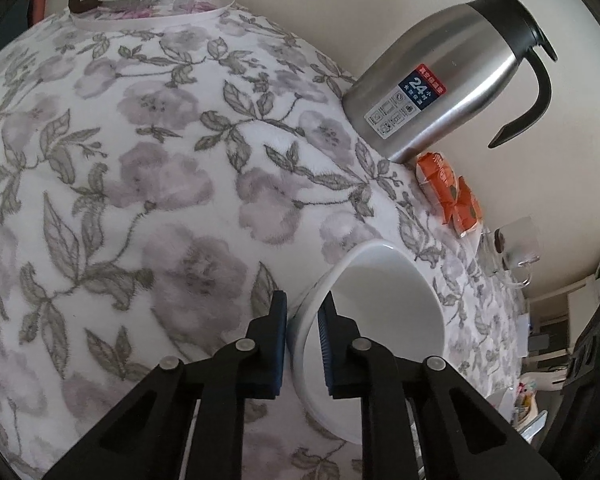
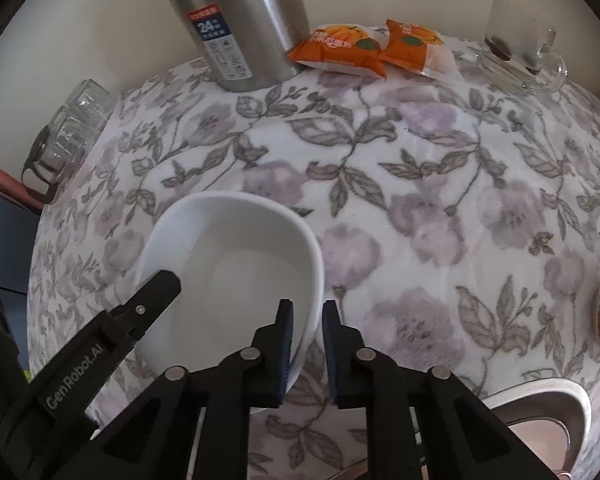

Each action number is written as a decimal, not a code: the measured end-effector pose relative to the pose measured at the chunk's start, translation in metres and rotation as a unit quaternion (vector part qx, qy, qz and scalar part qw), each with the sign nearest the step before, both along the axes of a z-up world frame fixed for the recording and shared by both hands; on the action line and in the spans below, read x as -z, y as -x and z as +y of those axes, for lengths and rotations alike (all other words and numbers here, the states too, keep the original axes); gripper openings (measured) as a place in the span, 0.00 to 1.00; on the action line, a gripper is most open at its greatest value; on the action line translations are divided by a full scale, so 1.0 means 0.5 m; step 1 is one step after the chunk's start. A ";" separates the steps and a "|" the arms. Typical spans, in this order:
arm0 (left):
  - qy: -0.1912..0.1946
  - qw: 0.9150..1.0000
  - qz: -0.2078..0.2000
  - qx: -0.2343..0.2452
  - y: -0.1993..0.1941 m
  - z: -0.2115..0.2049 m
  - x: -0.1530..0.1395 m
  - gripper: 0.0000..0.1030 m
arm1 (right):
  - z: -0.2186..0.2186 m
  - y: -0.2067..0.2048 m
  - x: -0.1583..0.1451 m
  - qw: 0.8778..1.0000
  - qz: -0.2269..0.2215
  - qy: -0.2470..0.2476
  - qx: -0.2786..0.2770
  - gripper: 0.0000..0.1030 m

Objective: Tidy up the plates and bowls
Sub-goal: 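Close both grippers on opposite sides of the white squarish bowl's rim, then lift the white squarish bowl and carry it over the stack with both grippers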

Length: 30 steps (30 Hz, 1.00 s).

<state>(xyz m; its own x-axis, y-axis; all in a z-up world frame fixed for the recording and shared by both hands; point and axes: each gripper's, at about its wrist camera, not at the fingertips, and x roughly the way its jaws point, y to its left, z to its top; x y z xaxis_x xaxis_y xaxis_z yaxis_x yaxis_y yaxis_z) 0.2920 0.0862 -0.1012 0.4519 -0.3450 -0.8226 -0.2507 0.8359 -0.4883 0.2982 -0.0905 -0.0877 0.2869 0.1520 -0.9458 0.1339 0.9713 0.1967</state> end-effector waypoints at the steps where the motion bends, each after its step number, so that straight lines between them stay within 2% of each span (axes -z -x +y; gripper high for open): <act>1: 0.002 1.000 0.000 0.000 0.000 0.001 0.000 0.15 | 0.002 0.001 -0.001 1.000 -0.001 0.003 -0.002 0.13; 11: 0.017 1.000 0.000 0.003 0.008 0.013 -0.012 0.15 | -0.004 0.013 -0.026 1.000 -0.011 -0.003 -0.004 0.13; 20: 0.013 1.000 -0.020 0.007 0.026 0.018 -0.074 0.15 | -0.016 0.038 -0.062 0.999 -0.022 -0.031 0.003 0.13; 27: 0.032 0.999 -0.033 0.015 0.047 0.012 -0.107 0.15 | -0.034 0.068 -0.108 0.998 -0.045 -0.038 0.008 0.13; 30: 0.033 0.998 -0.051 0.019 0.063 0.007 -0.141 0.15 | -0.039 0.080 -0.131 0.998 -0.057 -0.041 0.008 0.13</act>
